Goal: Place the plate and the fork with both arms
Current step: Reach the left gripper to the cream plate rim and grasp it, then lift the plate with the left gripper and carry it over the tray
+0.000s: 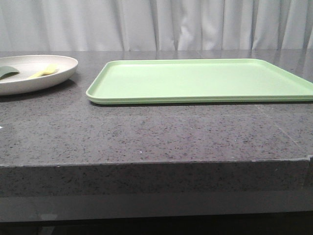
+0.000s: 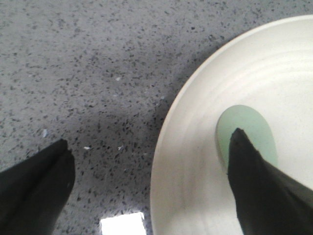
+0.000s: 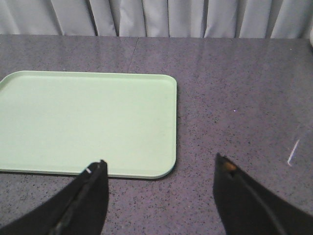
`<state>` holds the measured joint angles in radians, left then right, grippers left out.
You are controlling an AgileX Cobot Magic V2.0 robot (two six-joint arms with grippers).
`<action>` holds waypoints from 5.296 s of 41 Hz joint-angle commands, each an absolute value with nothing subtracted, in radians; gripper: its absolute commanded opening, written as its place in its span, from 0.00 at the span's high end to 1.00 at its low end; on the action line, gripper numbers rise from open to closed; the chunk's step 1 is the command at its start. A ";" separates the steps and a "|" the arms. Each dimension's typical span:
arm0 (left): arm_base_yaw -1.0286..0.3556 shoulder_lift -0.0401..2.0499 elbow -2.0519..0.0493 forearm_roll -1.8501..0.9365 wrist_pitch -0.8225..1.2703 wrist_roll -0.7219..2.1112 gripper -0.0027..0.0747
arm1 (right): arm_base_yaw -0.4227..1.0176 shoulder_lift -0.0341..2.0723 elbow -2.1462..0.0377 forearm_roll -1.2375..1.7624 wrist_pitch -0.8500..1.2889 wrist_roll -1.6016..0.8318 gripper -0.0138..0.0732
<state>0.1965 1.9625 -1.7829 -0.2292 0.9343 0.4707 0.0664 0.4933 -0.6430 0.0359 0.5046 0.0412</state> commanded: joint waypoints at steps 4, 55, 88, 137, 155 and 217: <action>0.186 1.933 -1.814 -0.256 0.855 0.478 0.28 | 0.061 0.505 -0.678 0.030 0.450 0.036 0.28; 0.186 2.000 -1.828 -0.307 0.847 0.478 0.99 | 0.061 0.505 -0.678 0.030 0.456 0.036 0.28; 0.255 2.000 -2.007 -0.536 1.066 0.482 0.99 | 0.061 0.505 -0.678 0.030 0.465 0.036 0.28; -0.198 2.018 -2.007 -0.697 0.903 0.268 0.99 | 0.061 0.505 -0.678 0.030 0.465 0.036 0.28; -0.315 2.041 -2.007 -0.561 0.776 0.097 0.99 | 0.061 0.505 -0.678 0.030 0.465 0.036 0.28; -0.325 2.048 -2.007 -0.502 0.787 0.094 0.99 | 0.061 0.505 -0.678 0.030 0.465 0.036 0.28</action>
